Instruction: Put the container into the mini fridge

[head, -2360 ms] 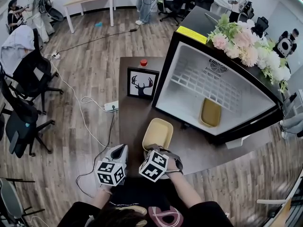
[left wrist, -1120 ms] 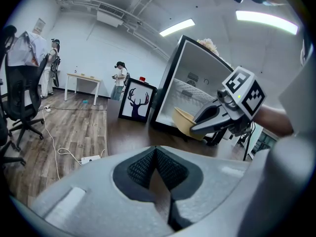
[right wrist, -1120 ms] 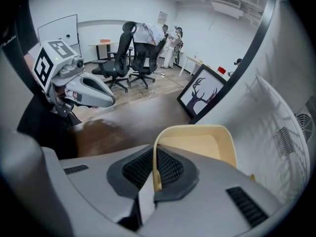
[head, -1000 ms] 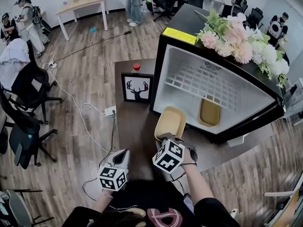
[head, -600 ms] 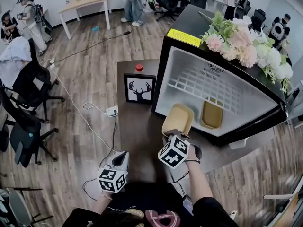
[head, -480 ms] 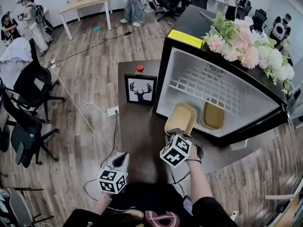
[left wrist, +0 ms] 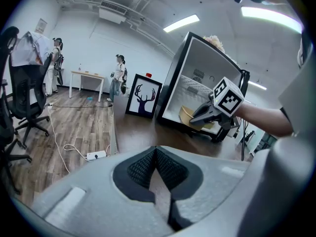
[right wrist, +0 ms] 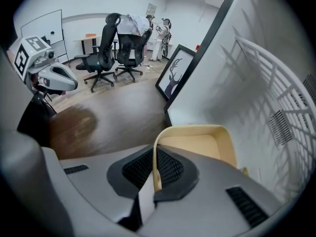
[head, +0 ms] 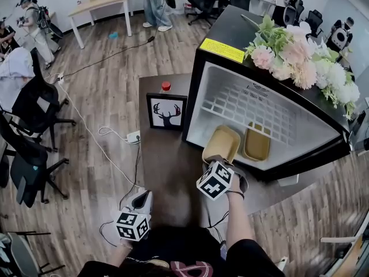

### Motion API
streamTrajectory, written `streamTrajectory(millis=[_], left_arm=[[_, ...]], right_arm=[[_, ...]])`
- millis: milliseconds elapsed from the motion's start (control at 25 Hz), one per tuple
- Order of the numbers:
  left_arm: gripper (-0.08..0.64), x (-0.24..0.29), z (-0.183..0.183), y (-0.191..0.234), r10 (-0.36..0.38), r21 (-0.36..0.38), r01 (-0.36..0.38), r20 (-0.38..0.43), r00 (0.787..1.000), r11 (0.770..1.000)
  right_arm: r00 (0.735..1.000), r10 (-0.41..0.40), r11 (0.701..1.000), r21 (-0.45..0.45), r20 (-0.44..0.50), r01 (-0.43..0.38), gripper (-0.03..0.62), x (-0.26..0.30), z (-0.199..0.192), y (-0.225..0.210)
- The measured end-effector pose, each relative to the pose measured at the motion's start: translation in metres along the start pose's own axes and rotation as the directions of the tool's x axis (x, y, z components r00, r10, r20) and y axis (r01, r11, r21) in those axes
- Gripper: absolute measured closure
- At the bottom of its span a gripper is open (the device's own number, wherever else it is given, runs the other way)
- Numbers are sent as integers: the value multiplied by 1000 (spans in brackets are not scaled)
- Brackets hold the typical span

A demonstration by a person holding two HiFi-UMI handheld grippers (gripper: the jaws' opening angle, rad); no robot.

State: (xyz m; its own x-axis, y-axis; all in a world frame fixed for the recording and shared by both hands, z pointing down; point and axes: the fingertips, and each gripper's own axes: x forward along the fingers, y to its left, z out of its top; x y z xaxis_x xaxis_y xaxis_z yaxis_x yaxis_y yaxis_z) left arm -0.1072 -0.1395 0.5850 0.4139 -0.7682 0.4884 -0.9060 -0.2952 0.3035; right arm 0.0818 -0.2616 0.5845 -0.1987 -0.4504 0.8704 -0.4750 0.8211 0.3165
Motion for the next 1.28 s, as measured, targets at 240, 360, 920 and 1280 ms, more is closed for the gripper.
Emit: streamTrajectory(millis=[240, 360, 920, 1280], left_arm=[[552, -6, -6, 2, 13, 40, -11, -45, 999, 999], [552, -4, -4, 1, 7, 56, -4, -57, 998, 998], [552, -2, -9, 7, 20, 69, -13, -99, 995, 998], [552, -2, -10, 9, 19, 68, -12, -104, 994, 998]], right_arm=[[1000, -20, 1000, 3, 7, 20, 575, 14, 2, -8], [999, -45, 999, 21, 12, 45, 575, 19, 3, -20], [994, -109, 994, 29, 25, 108, 574, 33, 2, -48], [981, -185, 982, 52, 58, 182, 557, 32, 4, -65]])
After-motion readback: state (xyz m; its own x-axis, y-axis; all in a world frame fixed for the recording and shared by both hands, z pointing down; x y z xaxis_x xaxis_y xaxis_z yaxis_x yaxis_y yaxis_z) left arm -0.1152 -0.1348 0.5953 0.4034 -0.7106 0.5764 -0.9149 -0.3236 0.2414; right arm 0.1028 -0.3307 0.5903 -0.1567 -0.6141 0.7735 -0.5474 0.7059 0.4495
